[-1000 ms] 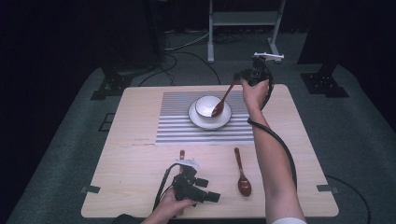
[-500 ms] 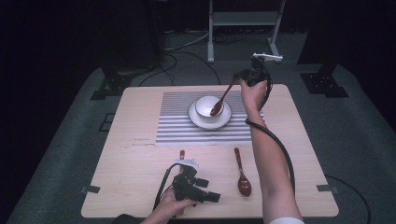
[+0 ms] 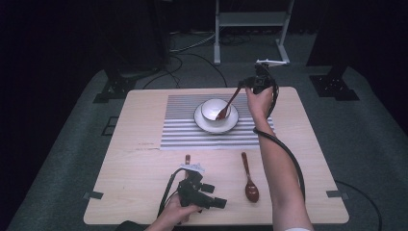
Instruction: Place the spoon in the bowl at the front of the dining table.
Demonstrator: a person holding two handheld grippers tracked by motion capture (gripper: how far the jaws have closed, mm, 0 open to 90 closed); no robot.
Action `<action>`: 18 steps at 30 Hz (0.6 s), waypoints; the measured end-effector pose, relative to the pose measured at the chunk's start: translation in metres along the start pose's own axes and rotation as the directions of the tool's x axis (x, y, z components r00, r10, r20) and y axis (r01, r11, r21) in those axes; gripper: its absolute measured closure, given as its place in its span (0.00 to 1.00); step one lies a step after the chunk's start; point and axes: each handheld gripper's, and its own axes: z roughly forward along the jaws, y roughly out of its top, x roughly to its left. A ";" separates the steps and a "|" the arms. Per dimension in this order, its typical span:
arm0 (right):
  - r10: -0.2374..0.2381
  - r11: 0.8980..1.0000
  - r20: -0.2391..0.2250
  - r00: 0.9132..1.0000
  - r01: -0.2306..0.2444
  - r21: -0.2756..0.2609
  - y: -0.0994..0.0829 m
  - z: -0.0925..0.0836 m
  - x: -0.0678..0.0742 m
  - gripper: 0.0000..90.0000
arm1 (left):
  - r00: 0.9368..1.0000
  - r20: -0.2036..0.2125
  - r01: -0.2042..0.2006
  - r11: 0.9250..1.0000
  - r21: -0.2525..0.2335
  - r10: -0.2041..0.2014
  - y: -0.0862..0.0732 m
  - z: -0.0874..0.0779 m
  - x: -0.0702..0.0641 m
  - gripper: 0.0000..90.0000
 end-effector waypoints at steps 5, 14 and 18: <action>-0.004 1.000 0.005 1.000 0.004 0.014 -0.004 0.003 -0.005 0.93 | 1.000 0.000 0.004 1.000 -0.002 -0.004 0.000 -0.001 0.000 0.05; 0.007 1.000 0.003 1.000 -0.007 0.025 -0.010 0.004 -0.012 0.92 | 1.000 -0.002 0.002 1.000 0.000 -0.002 0.000 -0.001 0.000 0.05; 0.014 0.999 0.008 1.000 -0.014 0.034 -0.012 0.005 -0.018 0.90 | 1.000 -0.002 0.002 1.000 -0.003 -0.002 0.000 0.000 0.000 0.05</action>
